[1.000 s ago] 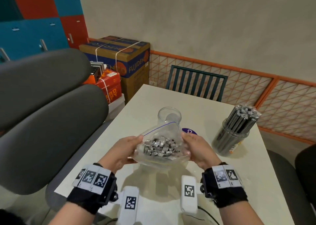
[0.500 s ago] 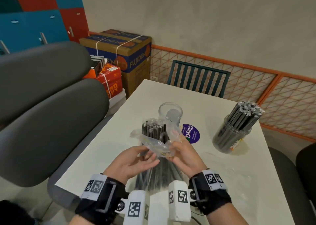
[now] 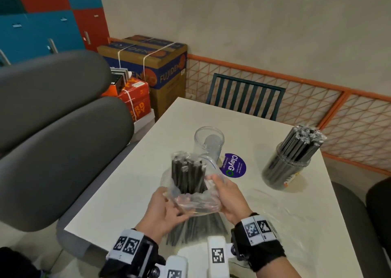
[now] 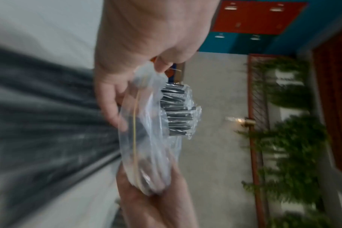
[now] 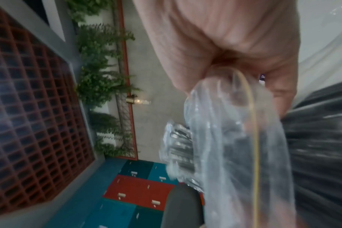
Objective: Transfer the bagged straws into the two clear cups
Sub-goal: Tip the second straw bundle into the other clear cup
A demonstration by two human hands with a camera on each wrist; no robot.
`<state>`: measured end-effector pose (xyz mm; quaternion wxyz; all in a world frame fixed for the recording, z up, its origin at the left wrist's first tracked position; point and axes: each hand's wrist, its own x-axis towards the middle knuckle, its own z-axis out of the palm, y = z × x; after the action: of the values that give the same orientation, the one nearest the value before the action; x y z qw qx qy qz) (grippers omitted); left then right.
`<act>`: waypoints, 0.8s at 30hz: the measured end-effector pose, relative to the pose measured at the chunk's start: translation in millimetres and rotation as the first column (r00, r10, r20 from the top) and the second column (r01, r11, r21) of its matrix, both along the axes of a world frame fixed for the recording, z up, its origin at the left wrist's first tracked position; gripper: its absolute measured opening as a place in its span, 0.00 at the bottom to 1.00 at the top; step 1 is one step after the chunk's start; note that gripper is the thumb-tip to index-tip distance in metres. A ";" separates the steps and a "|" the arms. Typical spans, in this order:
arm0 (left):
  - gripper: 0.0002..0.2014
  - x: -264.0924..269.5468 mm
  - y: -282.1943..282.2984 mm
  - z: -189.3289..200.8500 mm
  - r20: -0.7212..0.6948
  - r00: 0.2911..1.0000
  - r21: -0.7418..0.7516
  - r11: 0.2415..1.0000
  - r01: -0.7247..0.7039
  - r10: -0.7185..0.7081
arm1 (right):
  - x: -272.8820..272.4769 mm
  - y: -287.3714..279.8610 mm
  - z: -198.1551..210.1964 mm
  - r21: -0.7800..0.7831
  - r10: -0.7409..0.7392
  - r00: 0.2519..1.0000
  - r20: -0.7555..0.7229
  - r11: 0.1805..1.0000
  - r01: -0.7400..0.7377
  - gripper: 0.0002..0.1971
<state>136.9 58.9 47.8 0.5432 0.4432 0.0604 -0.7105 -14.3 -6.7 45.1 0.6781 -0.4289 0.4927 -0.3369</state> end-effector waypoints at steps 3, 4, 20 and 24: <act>0.25 15.0 -2.5 1.7 0.432 0.900 0.080 0.992 -0.096 0.052 | -9.2 -4.3 2.7 -0.038 -0.005 0.994 -0.114 0.999 0.000 0.10; 0.28 22.2 -6.5 2.6 0.539 0.842 0.083 0.995 -0.054 0.001 | -9.1 -4.2 3.1 -0.047 0.008 0.990 -0.142 0.999 -0.015 0.10; 0.14 22.8 -17.6 -9.9 0.035 0.998 0.094 0.994 -0.052 0.049 | -14.3 -7.6 -2.7 0.323 0.017 0.967 0.254 0.941 -0.101 0.19; 0.16 13.9 -19.6 -7.1 0.177 0.980 -0.036 0.994 0.104 -0.096 | -9.5 -9.2 -10.5 0.205 0.236 0.968 -0.087 0.955 -0.214 0.20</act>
<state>150.8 39.3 40.6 0.5198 0.4940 -0.0258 -0.6965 -23.8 -15.9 34.6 0.7223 -0.4322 0.5077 -0.1837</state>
